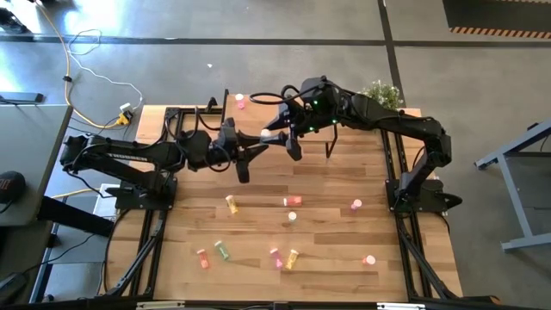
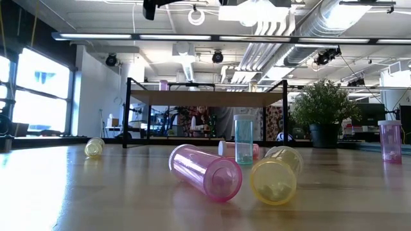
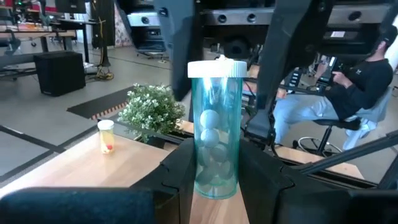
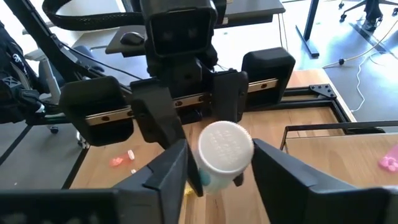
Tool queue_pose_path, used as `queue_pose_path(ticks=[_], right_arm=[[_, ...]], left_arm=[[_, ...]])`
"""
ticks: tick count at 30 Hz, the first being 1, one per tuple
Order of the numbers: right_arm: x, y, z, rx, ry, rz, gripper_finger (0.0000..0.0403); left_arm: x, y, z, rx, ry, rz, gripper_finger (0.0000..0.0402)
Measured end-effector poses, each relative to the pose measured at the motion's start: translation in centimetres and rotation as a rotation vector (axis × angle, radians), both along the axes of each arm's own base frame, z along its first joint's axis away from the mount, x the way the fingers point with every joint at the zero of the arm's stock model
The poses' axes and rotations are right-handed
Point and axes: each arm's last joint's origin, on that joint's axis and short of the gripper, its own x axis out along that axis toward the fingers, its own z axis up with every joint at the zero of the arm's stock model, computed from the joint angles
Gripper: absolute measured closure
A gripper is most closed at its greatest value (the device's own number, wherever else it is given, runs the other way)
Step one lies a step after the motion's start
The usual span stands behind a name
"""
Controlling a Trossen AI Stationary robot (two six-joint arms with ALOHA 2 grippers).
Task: Pick and place medicine bottles onto shelf by color
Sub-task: Put the top left blue pill bottle on the shelf
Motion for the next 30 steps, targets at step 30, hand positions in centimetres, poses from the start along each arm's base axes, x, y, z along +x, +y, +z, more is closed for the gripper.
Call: queue_pose_path(ticks=[30], right_arm=[[-0.01,-0.08,-0.02,-0.008,0.004,-0.027,0.0296]], left_arm=[[-0.07,0.28,0.02,0.012,0.005,0.006,0.0225]])
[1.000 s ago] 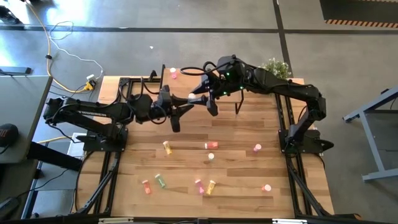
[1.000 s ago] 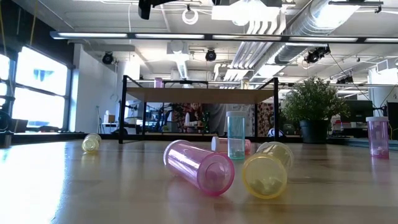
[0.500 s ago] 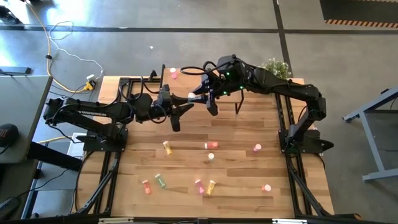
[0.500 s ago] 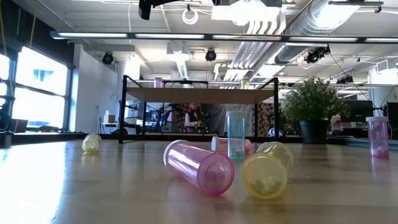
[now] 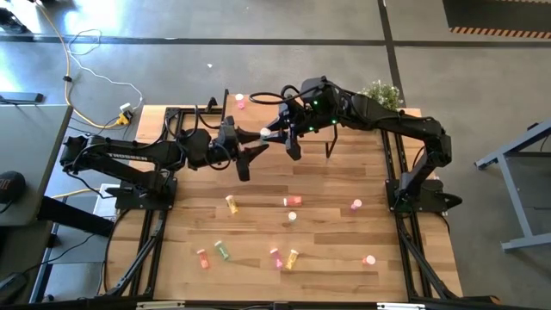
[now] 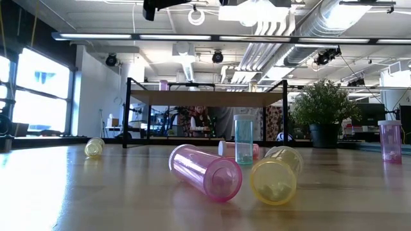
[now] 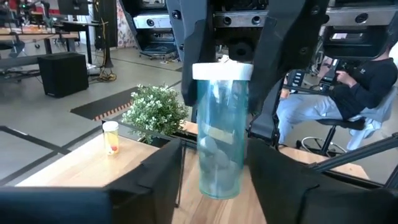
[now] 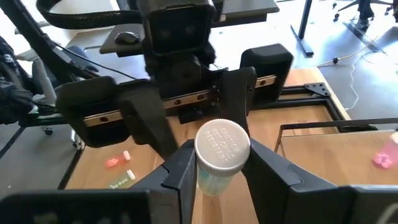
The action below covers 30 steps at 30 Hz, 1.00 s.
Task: Pick and place medicine bottles onto shelf by color
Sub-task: Put the top left blue pill bottle on the shelf
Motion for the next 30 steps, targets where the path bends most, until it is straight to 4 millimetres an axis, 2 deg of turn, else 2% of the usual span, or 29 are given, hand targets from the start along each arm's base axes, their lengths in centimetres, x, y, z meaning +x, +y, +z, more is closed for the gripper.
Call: queue_pose_path(ticks=[8,15,20,26,30], right_arm=[[-0.7,-0.3,0.3,-0.053,0.023,-0.117,0.0297],[-1.8,-1.3,1.9,-0.097,-0.004,-0.214,0.0297],[-2.6,-3.0,3.6,-0.181,-0.073,-0.255,0.0297],[-3.3,-6.0,5.5,-0.279,-0.233,-0.336,0.0297],[-3.7,-8.0,5.9,-0.334,-0.301,-0.392,0.0297]], left_arm=[[-0.8,0.0,0.7,0.039,-0.002,0.045,0.0155],[-1.6,0.7,1.0,0.040,-0.002,0.098,0.0149],[-2.0,1.5,1.2,0.040,-0.002,0.132,0.0148],[-2.9,2.3,1.6,0.050,-0.014,0.213,0.0147],[-3.9,2.7,2.2,0.092,-0.011,0.309,0.0147]])
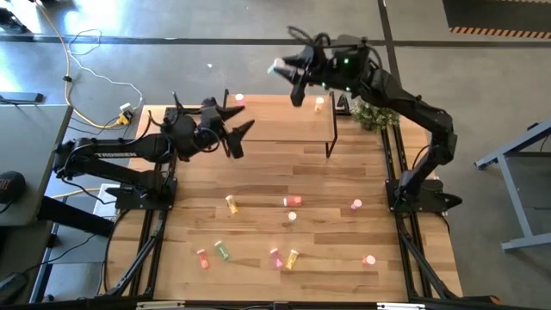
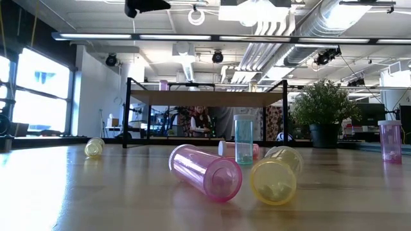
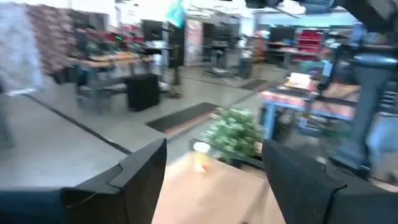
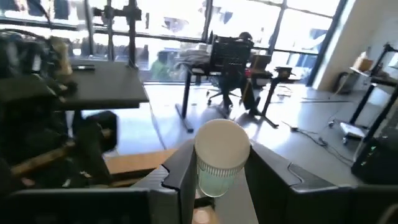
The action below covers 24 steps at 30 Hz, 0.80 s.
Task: Pick and place medicine bottles onto shelf by color
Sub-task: Put the top left blue pill bottle on the shelf
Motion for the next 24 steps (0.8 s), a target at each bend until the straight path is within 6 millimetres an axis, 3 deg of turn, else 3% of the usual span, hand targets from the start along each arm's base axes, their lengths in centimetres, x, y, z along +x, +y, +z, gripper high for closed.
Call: queue_pose_path(ticks=[3,11,19,24], right_arm=[[0.5,-1.7,-1.1,0.007,0.011,-0.021,0.0297],[3.7,-5.5,-6.6,0.093,0.165,-0.022,0.0297],[6.4,-6.9,-11.8,0.166,0.326,-0.008,0.0297],[7.4,-7.5,-13.8,0.193,0.371,-0.008,0.0297]], left_arm=[[-0.8,0.1,0.6,0.018,-0.016,0.057,0.0147],[-2.4,0.3,1.2,0.028,-0.013,0.130,0.0147],[-2.5,0.3,0.5,0.006,0.054,0.152,0.0147],[-2.5,0.4,0.2,-0.019,0.072,0.175,0.0147]])
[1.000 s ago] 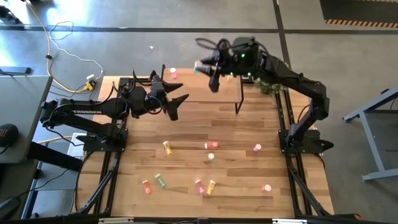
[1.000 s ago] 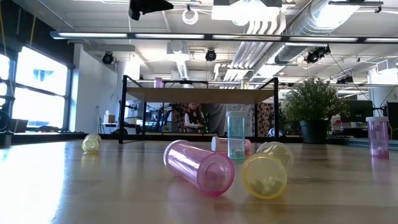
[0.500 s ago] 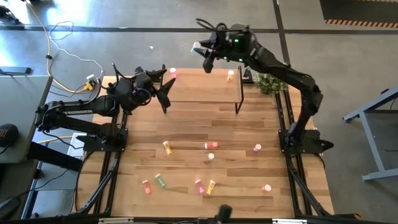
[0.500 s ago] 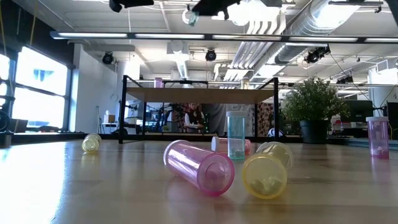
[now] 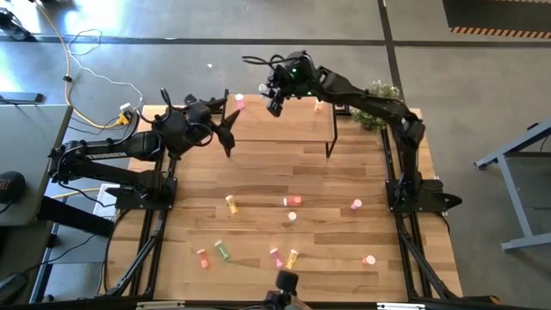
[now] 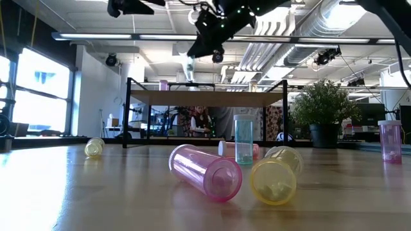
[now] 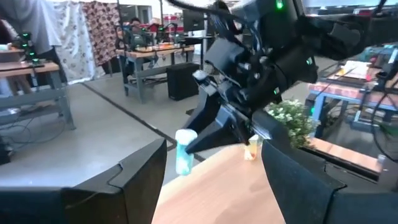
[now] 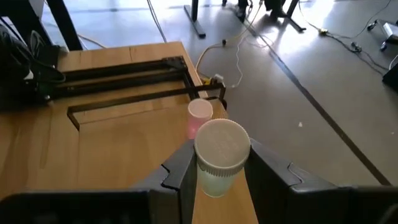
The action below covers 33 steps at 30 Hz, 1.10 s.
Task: Pick and place medicine bottles onto shelf by color
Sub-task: Put the top left blue pill bottle on the shelf
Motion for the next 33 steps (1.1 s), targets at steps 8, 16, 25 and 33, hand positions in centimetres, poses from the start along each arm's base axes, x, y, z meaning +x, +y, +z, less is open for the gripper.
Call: queue_pose_path(ticks=[8,16,25,33], right_arm=[[1.2,-0.7,-2.8,0.034,0.058,-0.003,0.0297],[1.7,-1.1,-4.9,0.056,0.133,-0.037,0.0297],[1.8,-1.2,-5.7,0.057,0.176,-0.045,0.0297],[1.8,-1.2,-5.7,0.060,0.172,-0.047,0.0297]], left_arm=[[-0.1,0.0,0.0,0.001,0.003,0.025,0.0147],[-0.1,0.0,0.0,0.002,0.003,0.025,0.0147],[-0.1,0.1,0.0,0.002,0.003,0.030,0.0147],[-0.1,0.1,0.0,0.003,0.003,0.044,0.0147]])
